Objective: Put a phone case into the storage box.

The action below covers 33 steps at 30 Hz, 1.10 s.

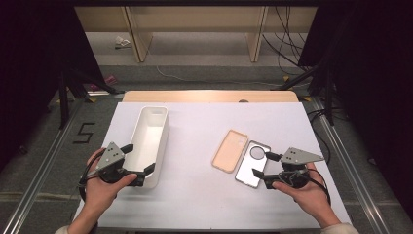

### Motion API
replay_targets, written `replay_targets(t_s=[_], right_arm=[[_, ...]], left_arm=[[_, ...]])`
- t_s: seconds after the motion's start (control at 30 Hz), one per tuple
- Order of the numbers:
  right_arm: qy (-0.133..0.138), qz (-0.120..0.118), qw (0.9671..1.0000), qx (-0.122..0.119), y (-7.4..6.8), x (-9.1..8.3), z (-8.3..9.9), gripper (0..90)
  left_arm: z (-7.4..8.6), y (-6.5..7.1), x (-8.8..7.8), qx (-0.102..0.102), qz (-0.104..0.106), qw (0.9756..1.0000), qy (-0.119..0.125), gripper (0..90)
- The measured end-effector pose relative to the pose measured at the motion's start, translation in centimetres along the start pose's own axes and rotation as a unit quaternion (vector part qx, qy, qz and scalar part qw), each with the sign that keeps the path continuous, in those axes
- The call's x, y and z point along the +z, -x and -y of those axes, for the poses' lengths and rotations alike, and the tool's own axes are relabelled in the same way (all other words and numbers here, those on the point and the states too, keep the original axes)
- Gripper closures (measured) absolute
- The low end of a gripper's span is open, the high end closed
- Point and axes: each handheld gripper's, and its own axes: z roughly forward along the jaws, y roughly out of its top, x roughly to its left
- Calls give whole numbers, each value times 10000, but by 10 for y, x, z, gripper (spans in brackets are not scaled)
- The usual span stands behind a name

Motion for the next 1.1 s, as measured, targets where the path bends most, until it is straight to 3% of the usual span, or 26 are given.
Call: replay_targets(t_s=[0.23,0.33,0.47,0.5,0.53,0.57,0.63,0.9,1.1], right_arm=[[-28,11,10000,5,1,1,0,238],[-166,84,9998,-74,0,4,0,363],[-474,82,9987,-142,-1,11,-2,653],[-474,82,9987,-142,-1,11,-2,653],[-715,72,9972,-182,-2,16,-3,794],[-715,72,9972,-182,-2,16,-3,794],[-1031,120,9943,-252,-2,23,-5,900],[-1762,123,9841,-212,-1,40,-3,900],[-2273,210,9733,-225,0,52,-1,900]], left_arm=[[0,0,0,-19,-3,10000,1,0],[0,0,1,-18,9,10000,-4,0],[0,0,1,0,18,10000,-3,0],[0,0,1,0,18,10000,-3,0],[0,1,1,-4,24,10000,-1,0],[0,1,1,-4,24,10000,-1,0],[0,1,2,-7,28,10000,-4,0],[0,1,1,-6,27,10000,5,0],[0,0,1,2,24,10000,5,0]])
